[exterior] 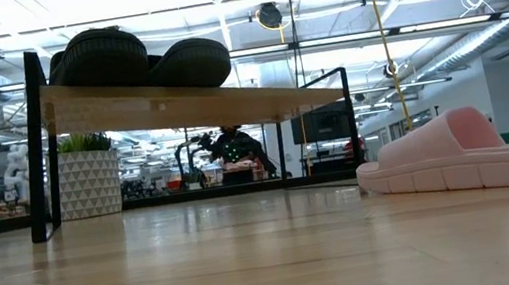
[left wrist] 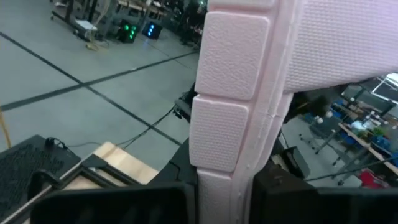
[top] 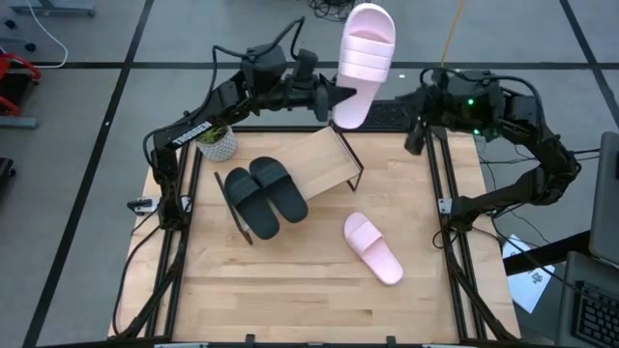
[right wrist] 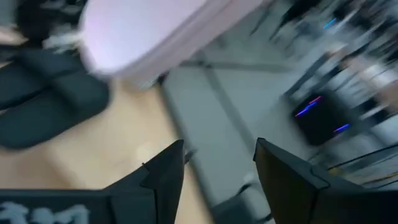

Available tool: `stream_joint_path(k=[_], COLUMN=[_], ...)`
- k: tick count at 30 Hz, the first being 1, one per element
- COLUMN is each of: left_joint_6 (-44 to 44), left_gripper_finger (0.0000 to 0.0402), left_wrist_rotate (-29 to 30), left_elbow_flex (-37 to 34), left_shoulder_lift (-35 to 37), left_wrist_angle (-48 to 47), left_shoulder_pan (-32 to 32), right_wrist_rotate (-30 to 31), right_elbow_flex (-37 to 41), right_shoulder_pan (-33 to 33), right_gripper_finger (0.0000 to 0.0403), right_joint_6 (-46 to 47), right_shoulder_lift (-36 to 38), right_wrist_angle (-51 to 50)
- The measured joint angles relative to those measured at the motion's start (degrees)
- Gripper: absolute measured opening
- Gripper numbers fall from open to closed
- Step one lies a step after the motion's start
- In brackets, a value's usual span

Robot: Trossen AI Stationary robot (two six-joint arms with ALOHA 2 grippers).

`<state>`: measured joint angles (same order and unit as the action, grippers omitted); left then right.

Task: Pick and place slides into the shelf
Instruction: Put the top pink slide on the shelf

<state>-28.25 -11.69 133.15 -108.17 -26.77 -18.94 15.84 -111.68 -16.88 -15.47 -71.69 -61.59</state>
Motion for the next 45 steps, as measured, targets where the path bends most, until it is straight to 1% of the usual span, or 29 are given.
stream_joint_path(k=[3, 6, 8, 10, 13, 16, 22, 25, 28, 32, 35, 39, 42, 45], left_joint_6=[-0.04, -0.93, -1.16, -2.33, -5.14, -8.97, -19.64, -23.72, -25.43, -24.73, -24.80, -24.87, -24.88, -24.84], left_gripper_finger=[0.0049, 0.0049, 0.0049, 0.0049, 0.0049, 0.0049, 0.0048, 0.0049, 0.0049, 0.0048, 0.0048, 0.0048, 0.0048, 0.0048], left_wrist_rotate=[1.74, 3.60, 5.17, 6.45, 6.13, 5.53, 4.66, 5.53, 7.56, 8.79, 8.82, 8.95, 9.20, 9.17], left_elbow_flex=[-1.80, -3.13, -4.04, -5.67, -8.90, -13.55, -24.47, -28.24, -29.36, -29.34, -29.34, -29.32, -29.32, -29.32], left_shoulder_lift=[0.21, 0.21, 0.23, 0.57, 0.59, 0.52, 0.43, 0.43, 0.43, 0.41, 0.41, 0.45, 0.45, 0.45], left_wrist_angle=[0.23, -0.22, 2.41, 6.79, 15.37, 25.01, 44.62, 50.56, 51.29, 52.09, 53.91, 53.28, 52.69, 52.07], left_shoulder_pan=[0.48, 0.50, 0.51, 0.48, 0.01, -0.29, -0.26, 0.08, 0.76, 1.83, 2.31, 2.59, 2.72, 2.84], right_wrist_rotate=[3.71, 3.90, 4.08, 5.61, 8.43, 8.19, 8.19, 8.19, 8.17, 8.15, 8.17, 8.64, 12.36, 16.01], right_elbow_flex=[0.31, 0.33, 0.33, 0.33, 0.33, 0.33, 0.33, 0.33, 0.33, 1.31, 3.98, 9.44, 12.60, 14.66], right_shoulder_pan=[0.00, -0.02, -0.02, -0.02, -0.02, -0.02, -0.02, -0.02, -0.02, -0.02, -0.02, 0.00, 0.24, 0.55], right_gripper_finger=[0.0185, 0.0185, 0.0185, 0.0185, 0.0185, 0.0185, 0.0185, 0.0185, 0.0185, 0.0185, 0.0185, 0.0185, 0.0184, 0.0180], right_joint_6=[-4.02, -6.28, -7.67, -8.45, -9.42, -9.48, -9.72, -9.76, -9.74, -9.63, -10.95, -14.61, -18.41, -22.41], right_shoulder_lift=[0.10, 0.80, 1.38, 1.99, 2.82, 3.53, 3.22, 2.95, 2.34, 1.19, 0.42, 0.09, 0.17, 0.23], right_wrist_angle=[7.03, 11.67, 13.56, 14.38, 14.50, 14.88, 17.39, 19.81, 22.18, 25.26, 28.80, 37.31, 44.79, 49.12])
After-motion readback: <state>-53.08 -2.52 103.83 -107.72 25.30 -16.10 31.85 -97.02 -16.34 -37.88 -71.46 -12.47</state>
